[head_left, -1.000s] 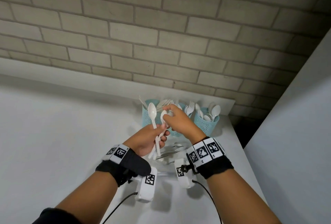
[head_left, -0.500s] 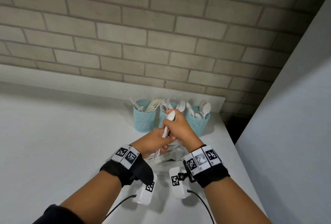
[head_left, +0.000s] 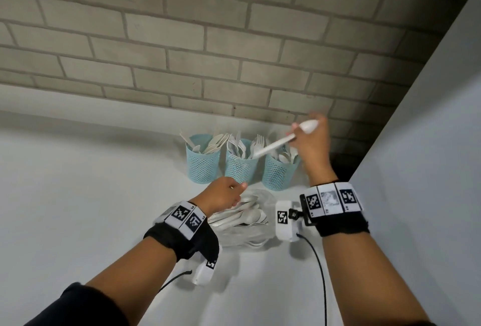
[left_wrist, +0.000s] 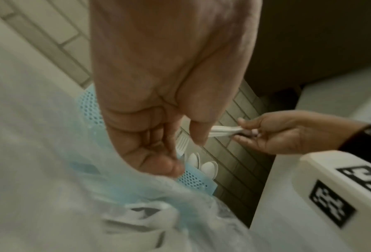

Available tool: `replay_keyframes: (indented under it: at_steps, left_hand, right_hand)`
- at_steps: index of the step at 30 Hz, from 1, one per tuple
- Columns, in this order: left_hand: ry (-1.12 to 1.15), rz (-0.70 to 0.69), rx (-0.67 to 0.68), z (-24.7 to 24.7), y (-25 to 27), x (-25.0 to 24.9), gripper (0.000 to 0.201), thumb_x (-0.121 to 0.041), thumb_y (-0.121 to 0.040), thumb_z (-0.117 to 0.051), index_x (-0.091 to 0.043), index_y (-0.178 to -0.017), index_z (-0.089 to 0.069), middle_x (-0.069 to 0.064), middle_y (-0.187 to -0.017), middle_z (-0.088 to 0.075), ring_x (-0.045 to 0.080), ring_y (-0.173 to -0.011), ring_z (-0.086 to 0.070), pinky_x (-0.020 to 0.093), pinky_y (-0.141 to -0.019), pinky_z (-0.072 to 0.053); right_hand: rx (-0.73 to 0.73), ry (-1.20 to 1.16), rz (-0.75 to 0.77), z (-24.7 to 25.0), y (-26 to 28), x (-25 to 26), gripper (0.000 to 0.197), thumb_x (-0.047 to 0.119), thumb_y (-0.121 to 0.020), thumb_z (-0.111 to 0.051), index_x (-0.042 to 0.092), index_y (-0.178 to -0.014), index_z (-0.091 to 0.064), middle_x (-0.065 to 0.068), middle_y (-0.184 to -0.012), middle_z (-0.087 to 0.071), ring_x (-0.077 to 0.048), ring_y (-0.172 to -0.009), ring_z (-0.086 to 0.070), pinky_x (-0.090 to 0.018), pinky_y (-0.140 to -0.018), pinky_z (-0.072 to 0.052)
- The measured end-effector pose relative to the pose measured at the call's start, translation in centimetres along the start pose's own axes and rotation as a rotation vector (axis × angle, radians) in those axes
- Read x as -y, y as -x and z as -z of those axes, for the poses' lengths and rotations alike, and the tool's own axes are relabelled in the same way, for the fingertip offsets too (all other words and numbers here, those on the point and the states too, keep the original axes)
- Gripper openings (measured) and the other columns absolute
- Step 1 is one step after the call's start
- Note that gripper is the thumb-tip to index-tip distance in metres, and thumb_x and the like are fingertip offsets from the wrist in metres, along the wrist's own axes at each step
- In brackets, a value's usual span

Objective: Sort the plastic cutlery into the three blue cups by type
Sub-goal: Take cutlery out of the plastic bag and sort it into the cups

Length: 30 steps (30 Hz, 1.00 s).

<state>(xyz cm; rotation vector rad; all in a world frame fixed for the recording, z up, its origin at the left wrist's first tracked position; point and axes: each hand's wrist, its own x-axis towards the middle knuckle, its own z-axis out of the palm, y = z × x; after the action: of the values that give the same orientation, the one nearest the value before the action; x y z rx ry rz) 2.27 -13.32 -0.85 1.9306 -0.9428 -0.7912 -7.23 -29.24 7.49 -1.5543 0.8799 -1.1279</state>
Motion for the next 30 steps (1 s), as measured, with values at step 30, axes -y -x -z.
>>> replay_keyframes:
  at_steps: [30]
  left_hand:
    - [-0.784,0.055,0.067,-2.1,0.0,2.3,0.067,-0.049,-0.084,-0.06,-0.005,-0.131,-0.04,0.014,-0.133,-0.044,0.029,-0.124,-0.04,0.038,-0.1,-0.038]
  right_hand:
    - [1.019,1.152,0.004,-1.1,4.8,-4.6,0.032,0.012,-0.093,-0.046,0.013,-0.12,-0.063,-0.008,-0.13,-0.058,-0.025,-0.118,-0.053,-0.03,-0.098,-0.04]
